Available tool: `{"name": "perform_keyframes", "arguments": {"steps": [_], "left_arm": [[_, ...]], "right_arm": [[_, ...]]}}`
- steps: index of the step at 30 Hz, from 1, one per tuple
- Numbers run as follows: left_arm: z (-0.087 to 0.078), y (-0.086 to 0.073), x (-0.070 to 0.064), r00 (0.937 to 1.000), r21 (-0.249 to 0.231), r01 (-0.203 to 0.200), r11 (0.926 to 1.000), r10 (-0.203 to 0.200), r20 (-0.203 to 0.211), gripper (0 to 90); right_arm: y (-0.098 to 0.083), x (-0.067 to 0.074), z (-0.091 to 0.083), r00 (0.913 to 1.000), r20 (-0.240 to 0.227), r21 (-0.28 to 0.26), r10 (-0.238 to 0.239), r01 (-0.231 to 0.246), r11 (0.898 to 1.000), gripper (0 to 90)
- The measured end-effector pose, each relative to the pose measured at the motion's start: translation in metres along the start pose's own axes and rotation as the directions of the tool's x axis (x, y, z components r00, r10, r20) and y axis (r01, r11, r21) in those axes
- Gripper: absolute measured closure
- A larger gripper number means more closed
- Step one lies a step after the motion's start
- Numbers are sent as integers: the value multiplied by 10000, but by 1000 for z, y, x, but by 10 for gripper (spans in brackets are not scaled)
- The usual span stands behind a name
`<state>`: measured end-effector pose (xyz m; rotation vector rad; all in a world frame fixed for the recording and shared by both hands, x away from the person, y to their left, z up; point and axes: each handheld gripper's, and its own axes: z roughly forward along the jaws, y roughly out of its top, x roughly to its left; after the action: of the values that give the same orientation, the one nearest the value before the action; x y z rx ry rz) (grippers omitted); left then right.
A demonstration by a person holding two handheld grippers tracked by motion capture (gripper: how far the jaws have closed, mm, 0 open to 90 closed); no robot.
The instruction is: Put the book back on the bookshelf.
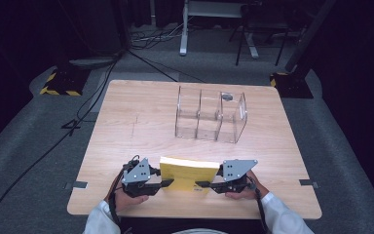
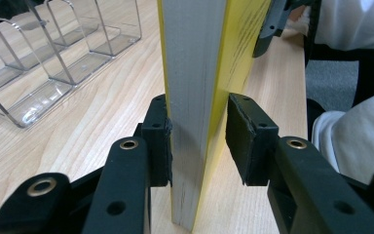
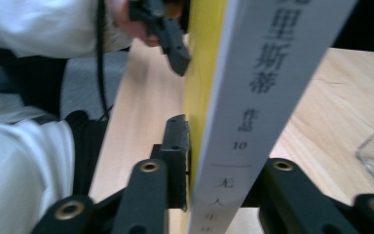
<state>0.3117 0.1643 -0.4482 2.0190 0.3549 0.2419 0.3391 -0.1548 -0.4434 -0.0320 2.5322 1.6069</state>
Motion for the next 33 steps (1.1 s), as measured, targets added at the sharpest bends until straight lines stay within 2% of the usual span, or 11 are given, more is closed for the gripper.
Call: {"name": "perform_keyframes", "arguments": {"steps": [5, 12, 14, 15, 16, 21, 22, 27, 33], "left_arm": [[6, 2, 1, 9996, -80, 113, 9999, -115, -275, 639], [26, 12, 1, 10000, -166, -39, 9999, 39, 5, 650], [30, 13, 0, 10000, -194, -36, 9998, 36, 7, 649], [35, 16, 1, 9999, -151, -148, 9998, 147, -58, 644], [36, 16, 1, 9999, -195, -74, 9998, 72, -74, 637], [38, 16, 0, 9997, -199, -136, 9997, 132, -200, 596], [38, 16, 0, 9997, -197, -108, 9997, 104, -201, 593], [40, 17, 3, 9998, -240, 49, 9997, -53, -183, 589], [44, 18, 4, 9997, -266, -18, 9996, 11, -259, 559]], "right_arm": [[-3, -1, -1, 9984, 460, -123, 322, -317, 9994, 741], [-9, -3, -15, 9964, 642, -312, 552, -533, 9981, 714], [-10, -3, -16, 9959, 690, -339, 579, -556, 9979, 709], [-10, -4, -17, 9949, 874, -297, 501, -476, 9984, 720], [-11, -4, -18, 9946, 893, -305, 530, -504, 9983, 730], [-14, -4, -21, 9947, 822, -325, 622, -597, 9977, 743], [-13, -2, -21, 9946, 904, -236, 501, -482, 9986, 743], [-13, -3, -20, 9927, 1057, -225, 575, -554, 9982, 730], [-15, -1, -22, 9903, 1205, -247, 687, -662, 9975, 748]]}}
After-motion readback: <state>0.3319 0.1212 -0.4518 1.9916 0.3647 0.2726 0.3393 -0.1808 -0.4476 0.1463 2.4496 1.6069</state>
